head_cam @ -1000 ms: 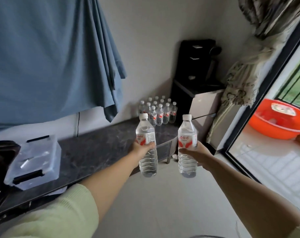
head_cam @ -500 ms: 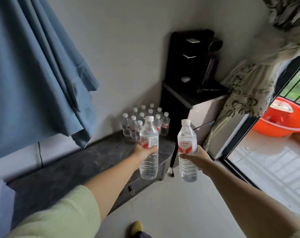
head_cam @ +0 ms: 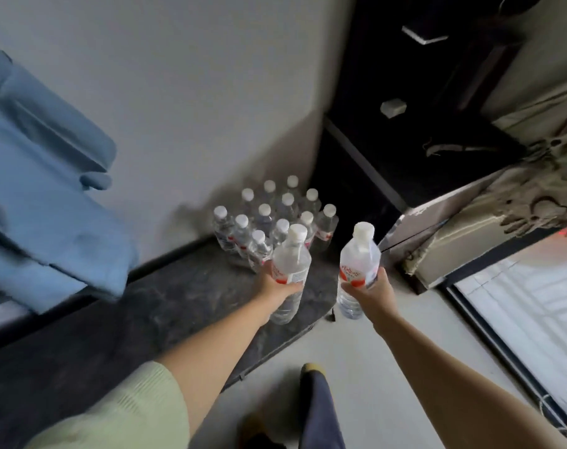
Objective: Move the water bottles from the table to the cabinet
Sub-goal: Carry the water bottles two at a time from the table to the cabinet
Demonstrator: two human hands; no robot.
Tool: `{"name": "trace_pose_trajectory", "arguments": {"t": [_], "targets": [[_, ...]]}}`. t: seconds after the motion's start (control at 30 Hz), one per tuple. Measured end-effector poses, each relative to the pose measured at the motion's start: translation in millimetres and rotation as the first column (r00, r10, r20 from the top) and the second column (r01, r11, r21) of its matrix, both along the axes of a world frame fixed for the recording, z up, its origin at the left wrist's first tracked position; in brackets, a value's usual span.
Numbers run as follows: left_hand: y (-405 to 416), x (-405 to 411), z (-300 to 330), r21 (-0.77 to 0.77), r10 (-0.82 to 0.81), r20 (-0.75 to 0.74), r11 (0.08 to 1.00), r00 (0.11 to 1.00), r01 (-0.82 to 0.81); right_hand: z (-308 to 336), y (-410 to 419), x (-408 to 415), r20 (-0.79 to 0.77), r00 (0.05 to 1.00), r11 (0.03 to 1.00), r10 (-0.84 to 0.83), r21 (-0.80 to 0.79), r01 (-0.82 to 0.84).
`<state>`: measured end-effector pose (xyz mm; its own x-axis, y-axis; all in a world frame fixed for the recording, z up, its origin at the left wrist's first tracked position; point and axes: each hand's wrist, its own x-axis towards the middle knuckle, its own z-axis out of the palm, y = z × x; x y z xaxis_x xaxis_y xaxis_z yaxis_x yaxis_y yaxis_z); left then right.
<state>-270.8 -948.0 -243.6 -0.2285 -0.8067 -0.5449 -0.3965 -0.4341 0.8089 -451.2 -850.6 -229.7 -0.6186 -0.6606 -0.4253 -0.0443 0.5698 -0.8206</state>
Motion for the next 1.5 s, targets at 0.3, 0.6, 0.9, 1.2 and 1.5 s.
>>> {"name": "trace_pose_trajectory", "arguments": {"t": [0.3,0.6,0.9,1.2,1.5], "targets": [[-52.7,-87.2,-112.3,0.015,0.248,0.018,0.969,0.969,-0.248,-124.1,-95.4,-57.4,0.033,0.997,0.995,0.074,0.059,-0.076],[-59.1,-136.8,-176.9,-0.272,0.341,0.060,0.910,0.938,-0.313,-194.7,-136.8,-70.8,-0.007,0.997,0.996,0.074,0.042,-0.074],[-62.6,-136.8,-187.6,-0.372,0.246,0.054,0.904,0.968,-0.209,-208.0,-138.8,-83.7,0.016,0.981,0.972,0.193,0.131,-0.194],[-60.0,-106.0,-166.3,-0.001,0.093,0.057,0.996,0.994,-0.093,-184.3,-107.7,-73.5,0.052,0.983,0.962,0.175,0.206,-0.182],[-52.6,-65.7,-75.4,-0.009,-0.138,0.129,0.990,0.982,0.141,-89.8,-72.5,-41.6,-0.003,0.973,0.921,0.232,0.322,-0.219]]}}
